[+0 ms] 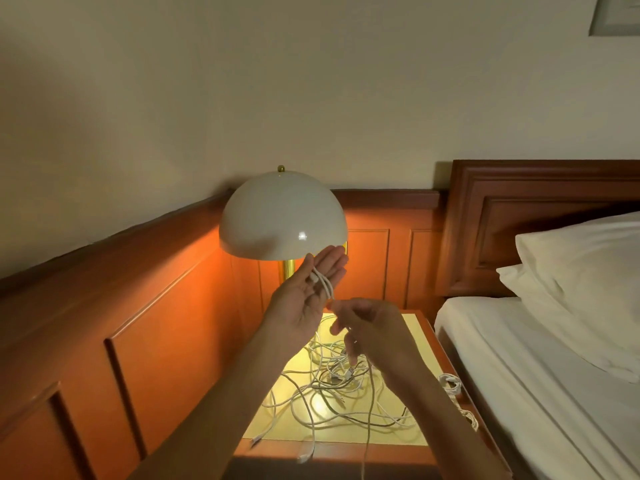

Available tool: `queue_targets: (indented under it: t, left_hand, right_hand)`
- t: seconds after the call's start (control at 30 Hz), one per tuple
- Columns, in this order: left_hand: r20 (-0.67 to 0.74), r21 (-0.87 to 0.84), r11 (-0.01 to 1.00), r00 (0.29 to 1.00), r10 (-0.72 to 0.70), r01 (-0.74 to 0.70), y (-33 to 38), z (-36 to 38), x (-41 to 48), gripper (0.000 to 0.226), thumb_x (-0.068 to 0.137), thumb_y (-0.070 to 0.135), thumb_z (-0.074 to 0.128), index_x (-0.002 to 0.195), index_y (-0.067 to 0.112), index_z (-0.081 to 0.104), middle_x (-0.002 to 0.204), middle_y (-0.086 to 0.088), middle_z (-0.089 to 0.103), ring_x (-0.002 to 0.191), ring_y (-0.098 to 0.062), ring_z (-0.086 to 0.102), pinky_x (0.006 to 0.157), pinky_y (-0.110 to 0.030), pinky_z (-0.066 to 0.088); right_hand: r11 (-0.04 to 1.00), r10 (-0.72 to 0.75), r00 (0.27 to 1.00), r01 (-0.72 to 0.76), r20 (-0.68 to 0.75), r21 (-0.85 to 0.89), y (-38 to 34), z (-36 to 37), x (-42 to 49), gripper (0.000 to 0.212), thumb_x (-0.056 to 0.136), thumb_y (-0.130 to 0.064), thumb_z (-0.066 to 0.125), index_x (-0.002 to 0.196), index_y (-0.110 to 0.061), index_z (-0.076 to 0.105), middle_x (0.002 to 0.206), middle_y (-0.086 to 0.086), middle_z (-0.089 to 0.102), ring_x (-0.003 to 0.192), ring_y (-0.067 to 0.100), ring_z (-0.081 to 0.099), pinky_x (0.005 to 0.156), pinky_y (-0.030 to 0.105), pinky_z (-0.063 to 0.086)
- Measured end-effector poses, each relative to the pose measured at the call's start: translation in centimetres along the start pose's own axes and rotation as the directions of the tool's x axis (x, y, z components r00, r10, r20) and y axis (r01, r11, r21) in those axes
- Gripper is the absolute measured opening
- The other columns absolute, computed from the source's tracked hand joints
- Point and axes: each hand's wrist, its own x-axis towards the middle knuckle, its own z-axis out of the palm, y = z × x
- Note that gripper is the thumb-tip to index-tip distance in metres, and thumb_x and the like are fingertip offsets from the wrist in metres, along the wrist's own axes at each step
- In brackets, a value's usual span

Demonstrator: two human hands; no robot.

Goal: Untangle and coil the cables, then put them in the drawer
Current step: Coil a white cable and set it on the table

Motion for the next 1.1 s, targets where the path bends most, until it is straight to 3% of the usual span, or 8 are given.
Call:
queue_targets:
  t: [0.13,0.27,0.37,0.47,0.57,0.7,0.87,1.1]
  left_hand:
    - [-0.064,0.227,0.959,0.979,0.191,-0.173,0.0,-0.1,1.5,0.04,0.103,0.025,0.04,0.13,-0.001,0.053,0.132,-0.016,0.061,0.119,-0.022,0.062,0.101,-0.031,0.049]
    - [0.076,0.724,0.653,0.967,0.244,-0.221,-0.9,-0.1,1.5,0.034,0.095,0.044,0.055,0.116,0.02,0.067,0.114,-0.003,0.07,0.113,-0.015,0.063,0.099,-0.031,0.047]
    - [0.247,0.899,0.35,0.965,0.088,-0.263,-0.9,-0.8,0.9,0.025,0.101,0.035,0.048,0.084,0.027,0.063,0.073,0.002,0.06,0.077,-0.001,0.059,0.076,-0.022,0.044]
    - [0.259,0.946,0.237,0.954,-0.148,-0.221,0.0,-1.2,0.2,0.041,0.1,0.043,0.045,0.082,0.009,0.058,0.073,-0.016,0.05,0.073,-0.018,0.048,0.075,-0.044,0.046]
    - [0.201,0.923,0.381,0.898,-0.391,-0.041,1.5,0.0,-1.2,0.054,0.104,0.039,0.037,0.112,-0.01,0.06,0.105,-0.027,0.067,0.105,-0.027,0.064,0.102,-0.046,0.047]
    - [0.274,0.85,0.52,0.774,-0.571,0.083,3.1,1.1,-3.2,0.041,0.105,0.023,0.031,0.104,0.003,0.067,0.101,-0.018,0.072,0.1,-0.026,0.069,0.094,-0.032,0.05]
    - [0.264,0.262,0.954,0.94,-0.214,0.144,3.6,3.2,-5.2,0.014,0.07,0.022,0.071,0.068,0.008,0.073,0.066,0.0,0.069,0.069,-0.013,0.071,0.071,-0.028,0.059]
    - [0.075,-0.13,0.98,0.984,0.164,-0.153,3.4,6.6,-2.5,0.029,0.098,0.014,0.043,0.102,0.0,0.068,0.104,-0.015,0.073,0.096,-0.022,0.072,0.089,-0.032,0.057]
  right_hand:
    - [0.917,-0.046,0.995,0.078,0.091,-0.39,-1.5,-1.0,-0.7,0.022,0.099,-0.029,0.059,0.086,-0.019,0.074,0.06,-0.004,0.069,0.039,0.007,0.055,0.044,0.019,0.046]
    - [0.604,-0.166,0.968,0.25,0.187,-0.757,-3.8,-2.4,0.6,0.018,0.096,-0.026,0.062,0.09,-0.02,0.078,0.068,-0.005,0.072,0.051,-0.001,0.057,0.054,0.012,0.04]
    - [0.418,-0.223,0.947,0.307,0.232,-0.855,-5.9,-3.8,2.4,0.013,0.088,-0.029,0.068,0.087,-0.023,0.08,0.072,-0.004,0.073,0.068,0.009,0.061,0.07,0.029,0.053]
    - [0.364,-0.156,0.921,0.389,0.357,-0.846,-8.2,-4.9,3.6,0.012,0.081,-0.035,0.079,0.085,-0.023,0.08,0.073,-0.008,0.072,0.062,0.002,0.059,0.062,0.022,0.049]
    - [0.454,-0.085,0.883,0.446,0.461,-0.771,-10.2,-5.9,4.7,0.009,0.076,-0.031,0.084,0.08,-0.023,0.08,0.07,-0.009,0.073,0.057,-0.005,0.06,0.055,0.01,0.039]
    - [0.772,-0.103,0.883,0.362,0.459,-0.522,-10.3,-6.7,5.7,0.03,0.062,-0.036,0.088,0.079,-0.013,0.077,0.073,0.006,0.074,0.056,0.013,0.058,0.056,0.024,0.043]
    - [0.986,-0.161,0.943,0.168,0.292,0.003,-7.6,-4.5,4.0,0.024,0.078,-0.022,0.077,0.082,0.001,0.071,0.057,0.002,0.064,0.043,0.011,0.029,0.043,0.022,0.022]
    - [0.986,-0.135,0.99,0.131,0.03,0.107,-4.7,-0.6,0.8,0.021,0.097,-0.022,0.062,0.089,-0.006,0.075,0.062,0.007,0.061,0.037,0.01,0.034,0.04,0.018,0.026]
